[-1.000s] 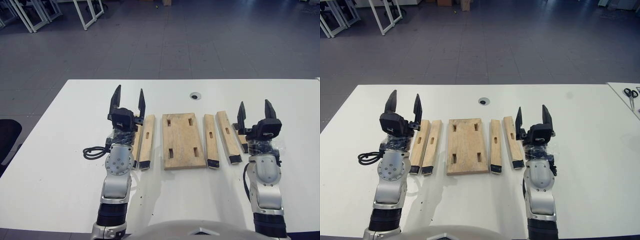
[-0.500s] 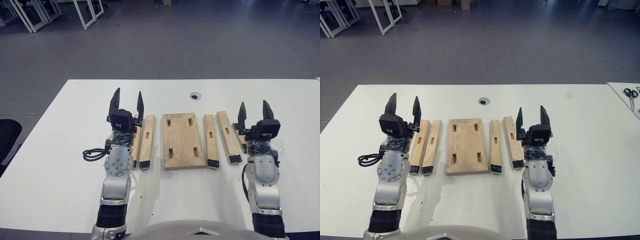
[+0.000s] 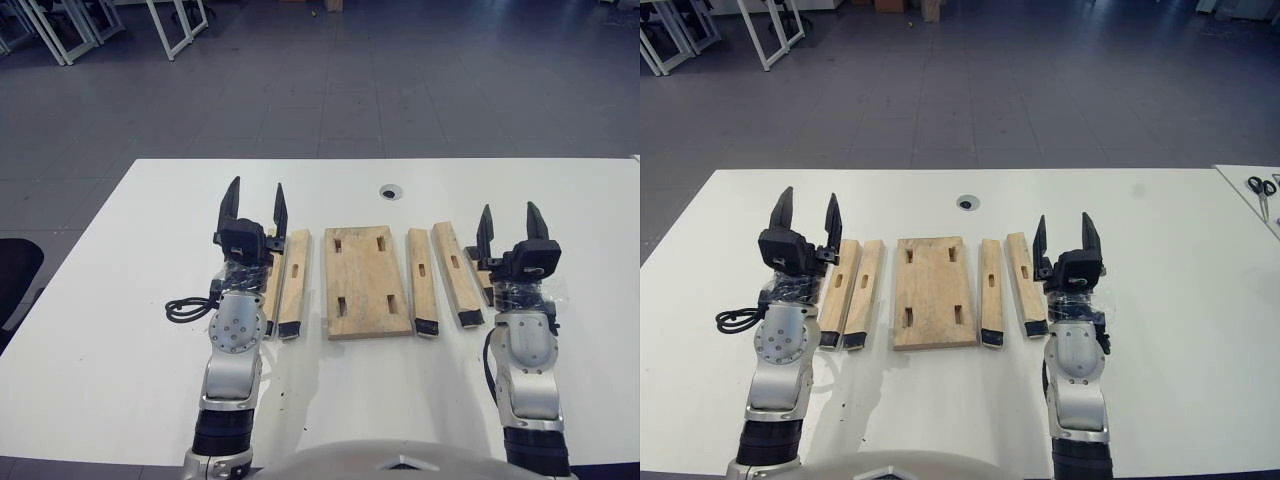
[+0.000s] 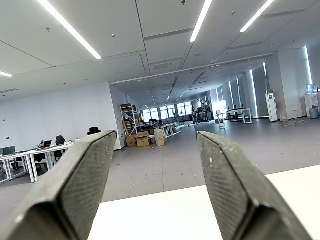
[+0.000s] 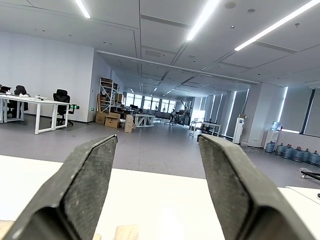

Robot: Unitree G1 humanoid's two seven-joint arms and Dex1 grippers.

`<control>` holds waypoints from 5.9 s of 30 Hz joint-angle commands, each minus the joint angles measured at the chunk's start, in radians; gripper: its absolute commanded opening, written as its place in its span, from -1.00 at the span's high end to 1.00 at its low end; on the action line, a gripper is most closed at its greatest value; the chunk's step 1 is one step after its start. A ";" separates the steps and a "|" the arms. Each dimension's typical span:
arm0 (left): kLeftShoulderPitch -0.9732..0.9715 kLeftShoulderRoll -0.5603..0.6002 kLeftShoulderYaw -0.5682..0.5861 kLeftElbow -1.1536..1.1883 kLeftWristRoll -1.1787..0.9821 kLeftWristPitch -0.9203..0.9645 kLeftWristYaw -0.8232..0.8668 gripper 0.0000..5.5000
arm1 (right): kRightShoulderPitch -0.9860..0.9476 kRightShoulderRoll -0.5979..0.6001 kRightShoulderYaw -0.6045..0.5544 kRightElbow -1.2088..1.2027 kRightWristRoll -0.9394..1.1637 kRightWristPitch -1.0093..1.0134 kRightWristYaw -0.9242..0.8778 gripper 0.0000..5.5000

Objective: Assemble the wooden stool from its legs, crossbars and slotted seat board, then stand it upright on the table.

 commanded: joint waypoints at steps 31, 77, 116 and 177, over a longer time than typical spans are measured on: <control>0.019 -0.007 0.007 0.005 0.000 0.016 0.002 -0.07 | 0.045 -0.229 -0.110 0.143 0.273 0.750 0.322 0.54; -0.013 0.002 0.056 -0.211 -1.338 0.906 -0.020 0.81 | -0.024 -0.366 0.231 -0.218 0.240 0.254 0.676 0.54; -0.006 0.078 0.231 -0.031 -0.601 0.537 0.000 0.85 | 0.009 -0.382 0.216 -0.139 0.088 0.346 0.560 -0.13; -0.388 0.172 0.170 0.408 -0.388 0.767 -0.122 0.59 | -0.011 -0.368 0.248 -0.079 0.016 0.288 0.528 -0.13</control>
